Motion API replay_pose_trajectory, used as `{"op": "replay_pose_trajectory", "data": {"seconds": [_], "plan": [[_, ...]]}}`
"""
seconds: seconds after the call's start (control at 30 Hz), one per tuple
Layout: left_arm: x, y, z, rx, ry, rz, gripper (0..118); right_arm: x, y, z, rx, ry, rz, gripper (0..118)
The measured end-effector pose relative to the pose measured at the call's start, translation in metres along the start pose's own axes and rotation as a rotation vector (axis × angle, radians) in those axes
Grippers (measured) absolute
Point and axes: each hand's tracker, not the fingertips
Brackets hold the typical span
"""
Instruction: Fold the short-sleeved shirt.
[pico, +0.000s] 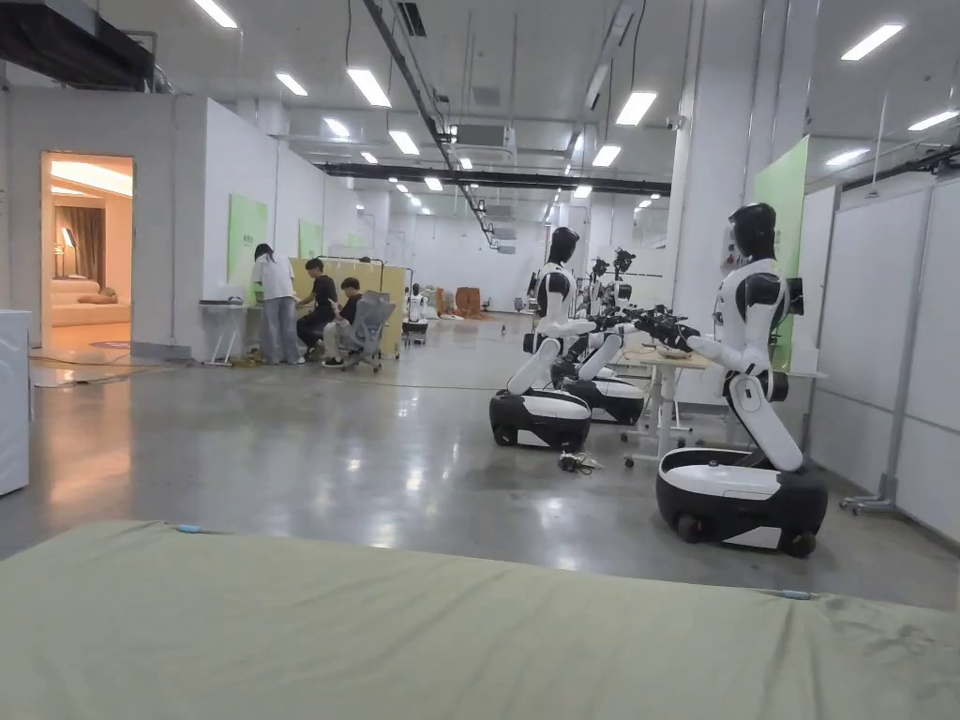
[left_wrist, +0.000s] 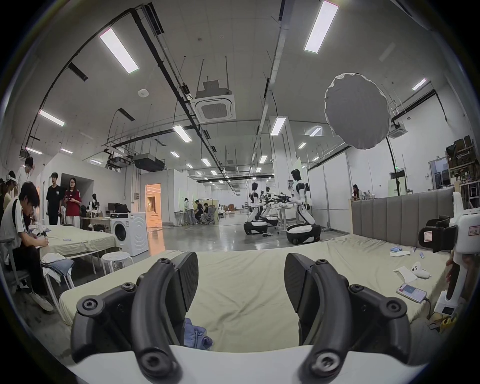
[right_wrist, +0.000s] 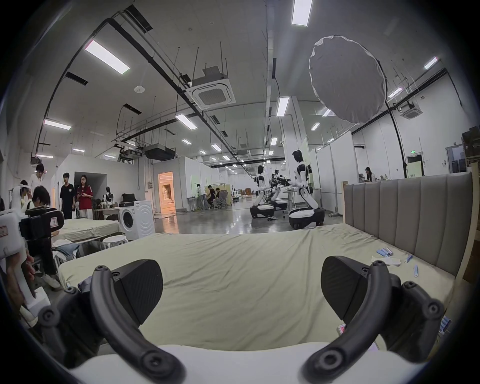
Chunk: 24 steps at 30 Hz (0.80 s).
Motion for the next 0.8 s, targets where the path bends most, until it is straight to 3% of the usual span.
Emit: {"op": "replay_pose_trajectory", "data": {"seconds": [0.8], "plan": [[-0.0076, -0.0099, -0.0023, -0.046, -0.018, 0.06, 67, 0.0013, -0.001, -0.008, -0.01, 0.005, -0.084, 118]]}}
